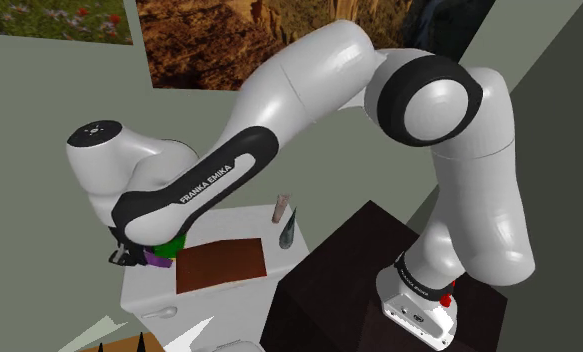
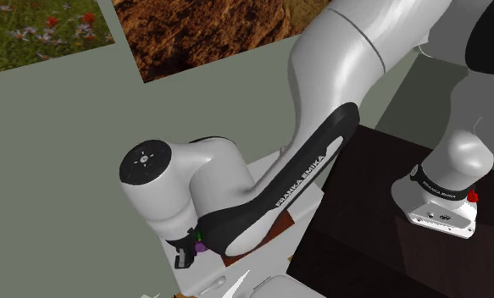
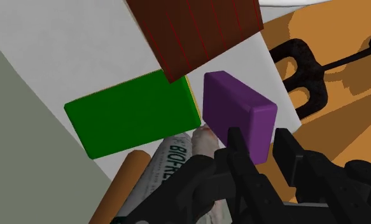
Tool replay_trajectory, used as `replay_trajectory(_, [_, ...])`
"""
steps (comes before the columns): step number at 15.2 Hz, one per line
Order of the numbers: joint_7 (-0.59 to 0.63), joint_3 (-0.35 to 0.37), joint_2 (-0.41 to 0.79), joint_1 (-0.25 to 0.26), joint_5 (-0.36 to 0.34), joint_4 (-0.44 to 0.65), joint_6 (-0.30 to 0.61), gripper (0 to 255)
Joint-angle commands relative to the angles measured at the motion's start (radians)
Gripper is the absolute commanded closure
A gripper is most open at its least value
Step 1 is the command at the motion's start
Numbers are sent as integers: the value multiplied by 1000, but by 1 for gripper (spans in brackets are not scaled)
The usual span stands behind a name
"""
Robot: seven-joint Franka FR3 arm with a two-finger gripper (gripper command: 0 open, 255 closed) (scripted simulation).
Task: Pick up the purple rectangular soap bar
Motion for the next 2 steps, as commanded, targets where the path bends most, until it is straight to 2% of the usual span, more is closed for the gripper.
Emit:
replay_trajectory(1, [-1,3,-13,-2,3,-4,-9,255])
replay_trajectory(2, [-1,3,-13,-2,3,-4,-9,255])
